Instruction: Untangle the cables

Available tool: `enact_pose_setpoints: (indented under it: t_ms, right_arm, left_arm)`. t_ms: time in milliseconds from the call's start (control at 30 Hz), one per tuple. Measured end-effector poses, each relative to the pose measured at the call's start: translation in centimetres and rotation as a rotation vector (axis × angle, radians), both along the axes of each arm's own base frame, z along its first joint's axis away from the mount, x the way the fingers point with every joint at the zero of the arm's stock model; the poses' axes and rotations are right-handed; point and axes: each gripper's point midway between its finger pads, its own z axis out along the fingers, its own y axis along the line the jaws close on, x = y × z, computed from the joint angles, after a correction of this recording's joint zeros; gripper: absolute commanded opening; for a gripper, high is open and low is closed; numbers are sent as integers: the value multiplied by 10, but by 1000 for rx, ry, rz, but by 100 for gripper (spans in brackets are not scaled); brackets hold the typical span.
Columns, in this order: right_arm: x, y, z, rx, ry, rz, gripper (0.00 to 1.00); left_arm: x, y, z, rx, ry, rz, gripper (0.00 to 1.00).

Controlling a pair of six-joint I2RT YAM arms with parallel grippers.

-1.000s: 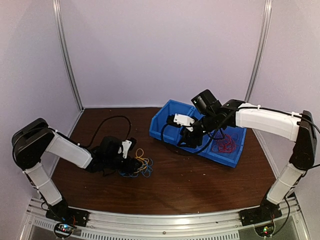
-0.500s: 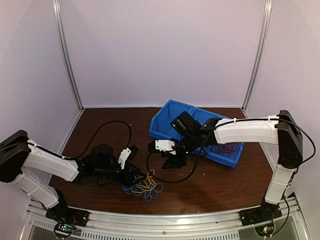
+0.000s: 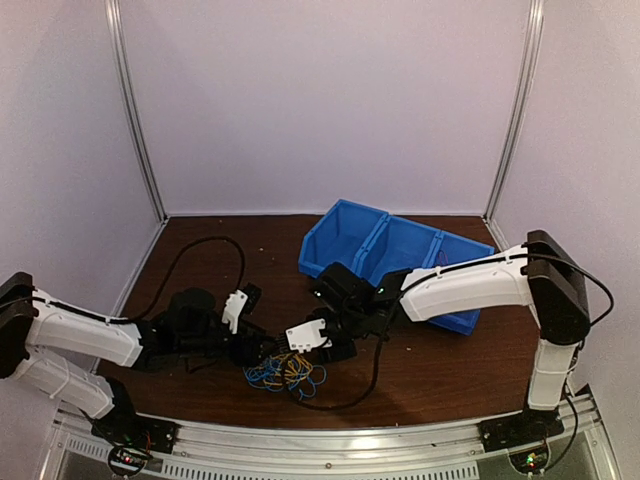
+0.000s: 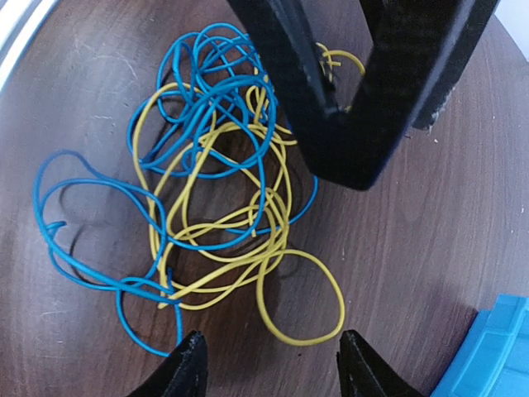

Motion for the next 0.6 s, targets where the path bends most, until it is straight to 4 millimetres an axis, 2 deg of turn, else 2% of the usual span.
enact_pose_setpoints:
  t_ms: [67, 133, 267, 433, 600]
  right_arm:
    - [5, 2, -4, -5, -21, -3, 48]
    - [8, 4, -10, -14, -36, -5, 41]
    - [13, 8, -15, -15, -54, -9, 23]
    - [13, 13, -8, 5, -66, -12, 0]
    - [10, 16, 16, 38, -76, -7, 0]
  left_arm:
    - [1, 4, 1, -2, -1, 19, 64]
    - [2, 5, 4, -8, -6, 31, 64]
    - [4, 8, 12, -21, -19, 52, 64]
    - [8, 11, 17, -27, -32, 74, 64]
    - [10, 13, 18, -24, -41, 92, 63]
